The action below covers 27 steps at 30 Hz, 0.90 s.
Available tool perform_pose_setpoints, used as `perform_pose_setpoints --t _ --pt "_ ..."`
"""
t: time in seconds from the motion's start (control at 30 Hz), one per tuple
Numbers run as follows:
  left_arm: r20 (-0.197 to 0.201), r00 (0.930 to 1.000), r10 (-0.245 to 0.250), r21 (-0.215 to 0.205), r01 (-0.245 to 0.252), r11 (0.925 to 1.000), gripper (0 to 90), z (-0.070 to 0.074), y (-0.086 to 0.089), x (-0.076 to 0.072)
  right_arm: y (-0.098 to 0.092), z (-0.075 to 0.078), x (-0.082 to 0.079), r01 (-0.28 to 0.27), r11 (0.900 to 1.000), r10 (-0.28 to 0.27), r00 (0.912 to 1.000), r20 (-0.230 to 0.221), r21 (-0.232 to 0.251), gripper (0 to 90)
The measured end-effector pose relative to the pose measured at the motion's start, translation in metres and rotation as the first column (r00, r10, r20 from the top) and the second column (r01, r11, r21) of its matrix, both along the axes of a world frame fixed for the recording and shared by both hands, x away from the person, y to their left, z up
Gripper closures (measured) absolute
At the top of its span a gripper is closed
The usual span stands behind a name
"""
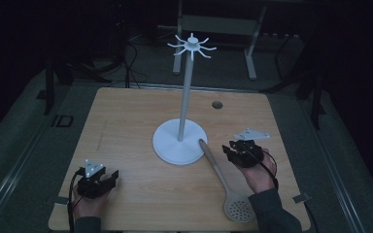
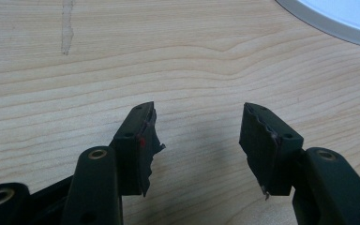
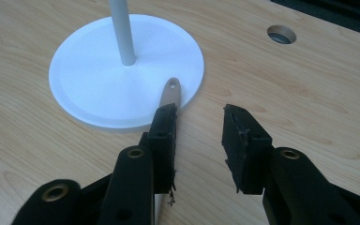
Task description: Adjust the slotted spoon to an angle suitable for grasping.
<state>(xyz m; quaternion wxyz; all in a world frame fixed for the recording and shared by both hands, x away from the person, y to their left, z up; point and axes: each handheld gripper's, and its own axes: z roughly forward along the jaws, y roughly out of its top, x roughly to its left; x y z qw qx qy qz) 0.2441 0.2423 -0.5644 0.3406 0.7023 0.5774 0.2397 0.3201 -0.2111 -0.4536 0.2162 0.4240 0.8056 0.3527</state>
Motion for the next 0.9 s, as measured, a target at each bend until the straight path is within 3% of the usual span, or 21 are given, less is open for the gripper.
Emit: perform_pose_setpoints --t 0.47,0.9 --pt "0.001 1.0000 0.004 -0.003 -0.004 1.0000 45.9 0.000 0.001 0.000 0.024 -0.006 0.015 -0.049 0.998 0.047 0.9975 -0.053 -0.035 62.4" --pt "0.002 1.0000 0.006 -0.005 -0.006 1.0000 45.9 0.000 0.001 0.000 0.033 -0.023 0.031 -0.053 0.997 0.045 0.9886 -0.144 -0.055 61.3"
